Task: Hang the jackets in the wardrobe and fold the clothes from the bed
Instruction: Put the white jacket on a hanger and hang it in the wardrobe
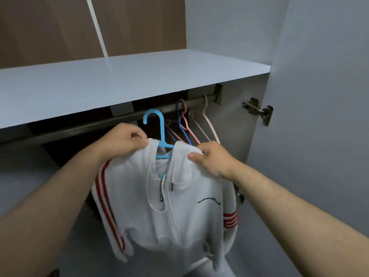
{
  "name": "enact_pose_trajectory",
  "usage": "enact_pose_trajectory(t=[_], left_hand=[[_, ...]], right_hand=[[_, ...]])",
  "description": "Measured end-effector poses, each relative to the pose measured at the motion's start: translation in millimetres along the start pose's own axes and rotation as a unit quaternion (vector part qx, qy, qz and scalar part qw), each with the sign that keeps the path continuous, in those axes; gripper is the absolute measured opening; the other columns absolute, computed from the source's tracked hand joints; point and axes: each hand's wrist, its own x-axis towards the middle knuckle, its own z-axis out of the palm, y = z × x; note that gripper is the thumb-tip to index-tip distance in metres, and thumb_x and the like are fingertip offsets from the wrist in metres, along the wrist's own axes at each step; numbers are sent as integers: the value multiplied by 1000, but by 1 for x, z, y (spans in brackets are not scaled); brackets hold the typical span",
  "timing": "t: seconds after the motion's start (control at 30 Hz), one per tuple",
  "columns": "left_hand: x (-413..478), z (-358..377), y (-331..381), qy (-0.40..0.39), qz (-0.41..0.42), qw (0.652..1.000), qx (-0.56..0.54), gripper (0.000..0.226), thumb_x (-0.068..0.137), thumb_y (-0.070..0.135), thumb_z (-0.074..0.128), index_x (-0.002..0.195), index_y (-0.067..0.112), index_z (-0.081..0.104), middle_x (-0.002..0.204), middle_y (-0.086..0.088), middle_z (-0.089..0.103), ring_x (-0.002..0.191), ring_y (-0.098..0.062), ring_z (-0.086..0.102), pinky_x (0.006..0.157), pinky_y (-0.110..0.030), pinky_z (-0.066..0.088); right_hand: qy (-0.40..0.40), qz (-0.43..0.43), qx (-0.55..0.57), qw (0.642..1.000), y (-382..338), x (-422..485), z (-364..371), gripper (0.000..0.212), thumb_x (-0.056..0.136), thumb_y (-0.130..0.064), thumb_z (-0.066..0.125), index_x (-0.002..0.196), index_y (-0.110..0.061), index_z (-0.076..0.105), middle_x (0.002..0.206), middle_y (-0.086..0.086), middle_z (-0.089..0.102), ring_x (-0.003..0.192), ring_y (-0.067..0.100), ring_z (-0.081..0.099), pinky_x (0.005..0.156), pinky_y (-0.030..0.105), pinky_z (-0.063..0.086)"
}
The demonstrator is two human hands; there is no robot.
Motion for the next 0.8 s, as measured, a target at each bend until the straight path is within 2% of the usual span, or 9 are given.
enact_pose_trajectory(t=[0.07, 0.13, 0.23, 0.27, 0.33, 0.4, 0.53, 0.63, 0.8], left_hand=[[22, -11, -7, 77, 3, 997, 13, 12, 89, 29, 71, 100, 23, 70, 100, 5, 67, 93, -16, 62, 85, -32, 49], [46, -22, -20, 147, -1, 985, 96, 27, 91, 34, 66, 113, 17, 67, 116, -8, 66, 106, -29, 61, 90, -38, 48], [78, -33, -47, 125, -33, 973, 192, 46, 97, 36, 57, 133, 7, 55, 137, -22, 54, 123, -40, 52, 99, -42, 44], [84, -35, -55, 99, -46, 974, 198, 45, 98, 35, 55, 131, 5, 56, 136, -24, 54, 122, -40, 53, 97, -42, 45], [92, -36, -72, 52, -59, 975, 207, 34, 99, 36, 51, 109, 5, 62, 111, -22, 64, 97, -35, 61, 78, -37, 47], [101, -36, -94, 54, -52, 970, 231, 35, 96, 43, 46, 101, 11, 60, 92, -15, 63, 82, -31, 61, 73, -36, 49], [105, -31, -105, 100, -44, 949, 296, 26, 97, 37, 43, 104, 16, 56, 107, -18, 63, 96, -38, 62, 86, -44, 51], [101, -26, -99, 113, -43, 936, 330, 23, 99, 30, 45, 109, 14, 56, 112, -18, 61, 104, -40, 60, 88, -43, 47], [107, -23, -103, 123, -44, 931, 341, 26, 102, 31, 40, 114, 14, 56, 118, -18, 61, 110, -39, 58, 92, -43, 43]], right_hand=[[29, 20, -11, 999, 0, 5, 5, 36, 91, -34, 67, 62, -17, 56, 63, -3, 54, 61, 16, 51, 63, 31, 44], [56, 35, -35, 997, -2, 8, 11, 35, 91, -36, 65, 65, -15, 57, 64, -1, 55, 64, 19, 53, 66, 33, 48], [82, 60, -67, 993, -9, 12, 23, 35, 93, -39, 62, 66, -18, 54, 68, -2, 56, 71, 23, 57, 67, 32, 46], [88, 67, -69, 991, -11, 14, 26, 36, 94, -40, 61, 66, -19, 52, 68, -2, 55, 70, 22, 57, 66, 31, 44], [101, 82, -71, 989, -17, 19, 30, 37, 95, -40, 59, 66, -19, 50, 67, -3, 53, 65, 17, 52, 65, 30, 39], [119, 96, -65, 986, -24, 26, 32, 39, 95, -41, 58, 65, -19, 48, 66, -4, 50, 65, 17, 50, 65, 30, 37], [145, 96, -44, 984, -41, 44, 38, 36, 96, -38, 56, 68, -17, 49, 76, 3, 56, 78, 28, 52, 67, 28, 35], [151, 85, -32, 984, -50, 60, 49, 29, 97, -35, 53, 90, -10, 63, 87, 7, 59, 87, 32, 58, 69, 27, 36], [152, 98, -27, 983, -51, 83, 71, 34, 99, -35, 51, 111, -5, 62, 105, 15, 66, 95, 34, 61, 71, 30, 38]])
